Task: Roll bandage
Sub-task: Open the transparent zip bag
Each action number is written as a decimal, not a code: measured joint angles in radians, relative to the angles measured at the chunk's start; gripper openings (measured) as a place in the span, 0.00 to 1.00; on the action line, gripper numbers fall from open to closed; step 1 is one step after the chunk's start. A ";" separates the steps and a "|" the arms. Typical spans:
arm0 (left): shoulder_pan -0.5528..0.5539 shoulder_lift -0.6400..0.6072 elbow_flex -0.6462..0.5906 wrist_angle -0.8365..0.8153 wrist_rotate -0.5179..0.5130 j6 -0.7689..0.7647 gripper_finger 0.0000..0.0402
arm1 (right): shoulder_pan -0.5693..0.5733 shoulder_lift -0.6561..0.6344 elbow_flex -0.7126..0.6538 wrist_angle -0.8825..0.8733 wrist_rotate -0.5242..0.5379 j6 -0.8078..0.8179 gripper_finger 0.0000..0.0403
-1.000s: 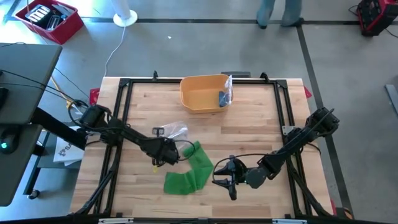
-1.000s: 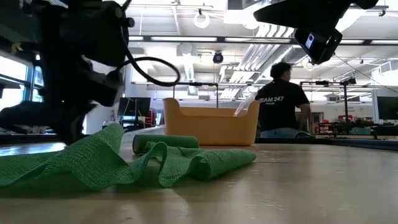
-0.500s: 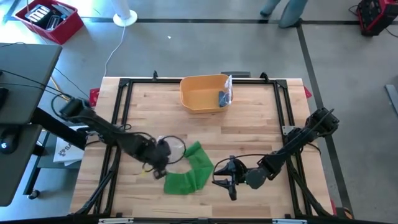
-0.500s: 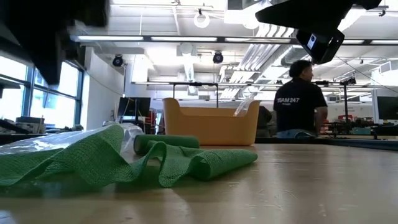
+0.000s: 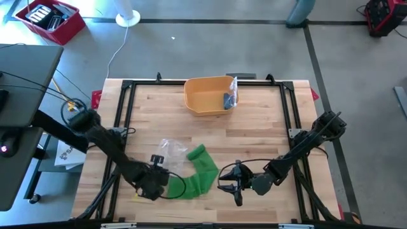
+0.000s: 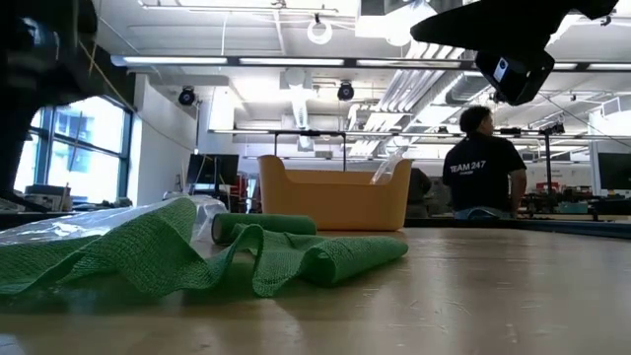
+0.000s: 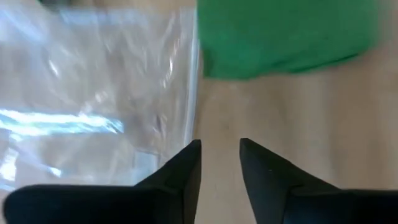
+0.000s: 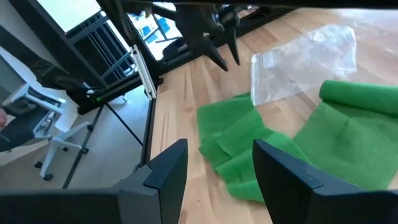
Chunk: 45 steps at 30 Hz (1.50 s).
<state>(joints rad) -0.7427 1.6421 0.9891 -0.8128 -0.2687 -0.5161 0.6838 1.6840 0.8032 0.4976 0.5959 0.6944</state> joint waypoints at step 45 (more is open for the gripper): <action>-0.018 -0.330 -0.097 0.209 -0.398 -0.648 0.00 | 0.036 0.018 0.002 0.008 0.059 0.016 0.43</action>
<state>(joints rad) -0.7609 1.3117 0.8925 -0.6040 -0.6665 -1.1638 0.7197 1.7023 0.8047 0.5054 0.6552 0.7107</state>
